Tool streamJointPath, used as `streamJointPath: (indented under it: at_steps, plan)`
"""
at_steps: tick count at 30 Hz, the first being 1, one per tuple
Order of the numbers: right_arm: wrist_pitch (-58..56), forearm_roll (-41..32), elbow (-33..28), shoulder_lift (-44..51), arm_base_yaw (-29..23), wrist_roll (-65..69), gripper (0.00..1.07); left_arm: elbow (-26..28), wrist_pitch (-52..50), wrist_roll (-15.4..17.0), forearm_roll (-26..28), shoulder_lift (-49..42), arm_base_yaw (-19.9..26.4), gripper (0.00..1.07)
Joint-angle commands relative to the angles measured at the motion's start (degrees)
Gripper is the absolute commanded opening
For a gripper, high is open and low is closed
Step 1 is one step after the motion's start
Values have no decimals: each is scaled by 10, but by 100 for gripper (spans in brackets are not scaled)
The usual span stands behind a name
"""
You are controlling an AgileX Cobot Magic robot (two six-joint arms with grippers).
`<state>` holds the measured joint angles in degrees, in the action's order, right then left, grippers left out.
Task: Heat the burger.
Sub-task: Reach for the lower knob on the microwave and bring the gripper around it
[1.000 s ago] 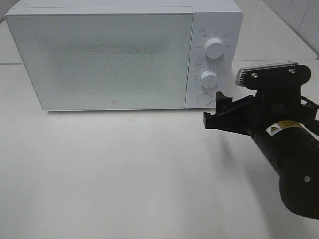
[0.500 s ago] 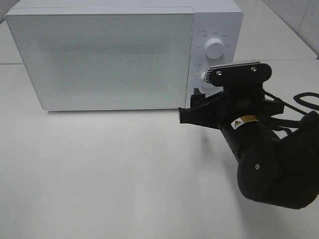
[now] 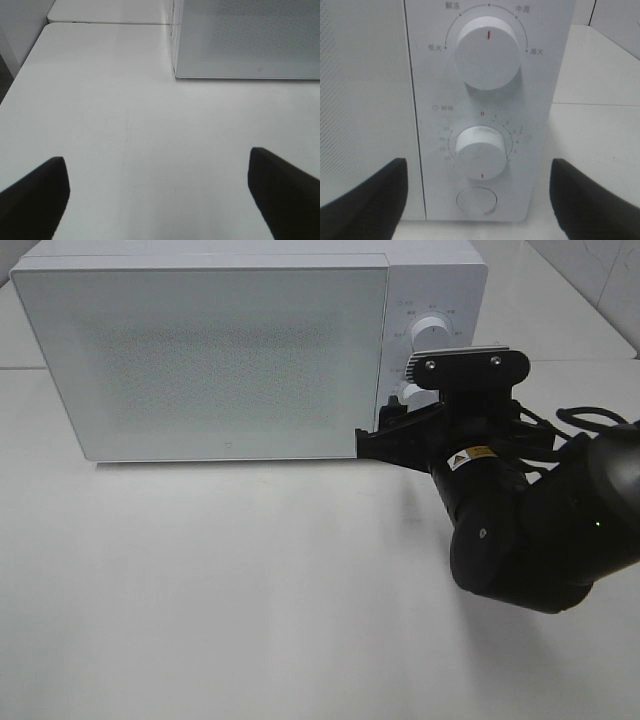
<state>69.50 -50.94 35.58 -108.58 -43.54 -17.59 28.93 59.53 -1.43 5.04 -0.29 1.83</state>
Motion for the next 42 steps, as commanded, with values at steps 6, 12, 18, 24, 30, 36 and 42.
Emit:
streamJointPath:
  at_steps: [6, 12, 18, 24, 30, 36, 42]
  plan:
    - [4, 32, 37, -14, 34, 5, 75, 0, -5, 4, 5, -14, 3, 88]
    - [1, 42, 60, -48, 46, 20, 75, 0, -5, 4, 5, -14, 3, 88]
    - [-6, 59, 87, -73, 58, 21, 75, 0, -5, 4, 5, -14, 3, 88]
    - [-15, 71, 106, -95, 73, 30, 75, 0, -5, 4, 5, -14, 3, 89]
    - [-12, 70, 108, -103, 73, 35, 75, 0, -5, 4, 5, -14, 3, 89]
    - [-10, 70, 108, -109, 73, 45, 75, 0, -5, 4, 5, -14, 3, 89]
    - [1, 70, 110, -109, 73, 43, 70, 0, -5, 4, 5, -14, 3, 89]
